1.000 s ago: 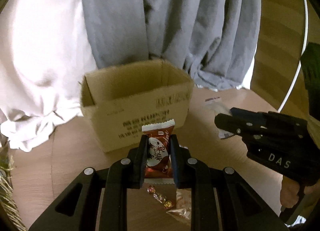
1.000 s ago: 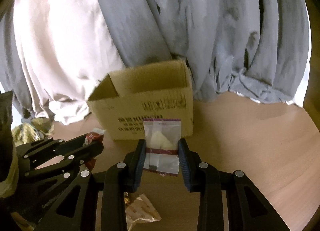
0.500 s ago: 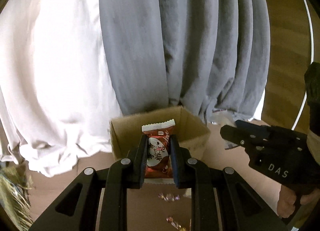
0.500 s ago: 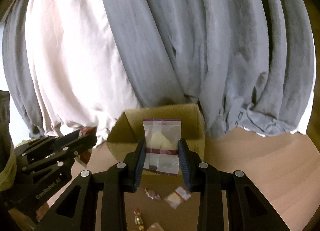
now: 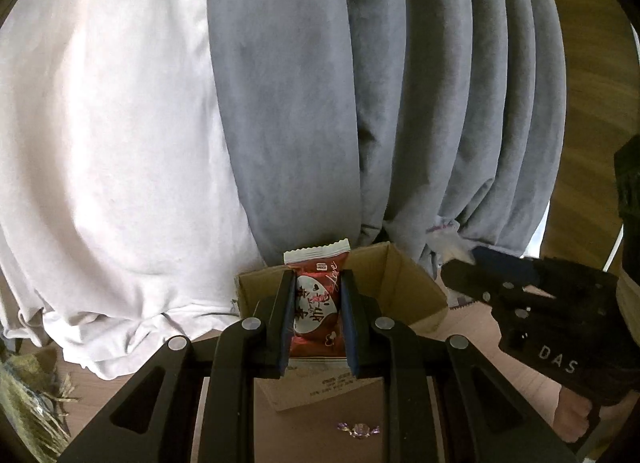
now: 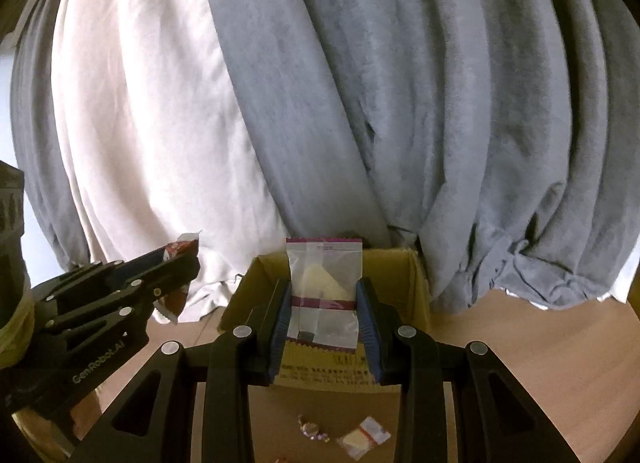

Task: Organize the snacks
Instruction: 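Carry both packets over the cardboard box and open both tools to drop them, then withdraw both tools from the box back toward the remaining snacks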

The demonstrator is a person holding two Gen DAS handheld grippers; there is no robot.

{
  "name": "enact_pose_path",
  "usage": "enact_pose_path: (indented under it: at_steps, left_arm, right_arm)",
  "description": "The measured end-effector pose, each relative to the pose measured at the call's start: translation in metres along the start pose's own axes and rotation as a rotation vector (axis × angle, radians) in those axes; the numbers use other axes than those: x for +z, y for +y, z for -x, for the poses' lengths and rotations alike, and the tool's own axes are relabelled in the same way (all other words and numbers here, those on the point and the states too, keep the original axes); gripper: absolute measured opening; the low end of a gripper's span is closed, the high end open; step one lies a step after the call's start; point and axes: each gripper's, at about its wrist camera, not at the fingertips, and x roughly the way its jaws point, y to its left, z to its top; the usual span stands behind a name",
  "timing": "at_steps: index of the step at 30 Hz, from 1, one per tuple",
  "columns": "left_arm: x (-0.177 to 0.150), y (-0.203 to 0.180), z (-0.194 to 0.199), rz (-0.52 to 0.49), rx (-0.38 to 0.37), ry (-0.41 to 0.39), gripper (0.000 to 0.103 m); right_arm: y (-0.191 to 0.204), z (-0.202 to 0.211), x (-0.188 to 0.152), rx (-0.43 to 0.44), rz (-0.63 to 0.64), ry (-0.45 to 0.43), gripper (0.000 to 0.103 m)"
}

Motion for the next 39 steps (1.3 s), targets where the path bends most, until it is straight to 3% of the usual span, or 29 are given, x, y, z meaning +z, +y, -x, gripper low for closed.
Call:
enact_pose_path:
  at_steps: [15, 20, 21, 22, 32, 39]
  left_arm:
    - [0.009, 0.014, -0.068, 0.019, -0.046, 0.134, 0.022]
    - [0.005, 0.012, -0.079, -0.006, -0.030, 0.151, 0.042]
    - [0.002, 0.012, -0.079, -0.011, -0.021, 0.149, 0.042]
    - [0.001, 0.011, -0.077, -0.013, -0.009, 0.145, 0.042]
    - [-0.026, -0.001, -0.032, -0.034, 0.045, 0.094, 0.043]
    - [-0.053, -0.007, -0.007, 0.002, 0.007, 0.136, 0.043]
  right_arm:
    - [-0.016, -0.063, 0.015, -0.002, 0.011, 0.081, 0.034]
    - [-0.025, -0.080, 0.013, -0.028, -0.003, 0.114, 0.039]
    - [-0.028, -0.083, 0.011, -0.038, -0.012, 0.123, 0.052]
    - [-0.030, -0.083, 0.010, -0.045, -0.024, 0.123, 0.056]
    - [-0.023, -0.051, -0.017, -0.021, -0.014, 0.118, 0.056]
    - [-0.018, -0.020, -0.043, -0.013, -0.011, 0.139, 0.056]
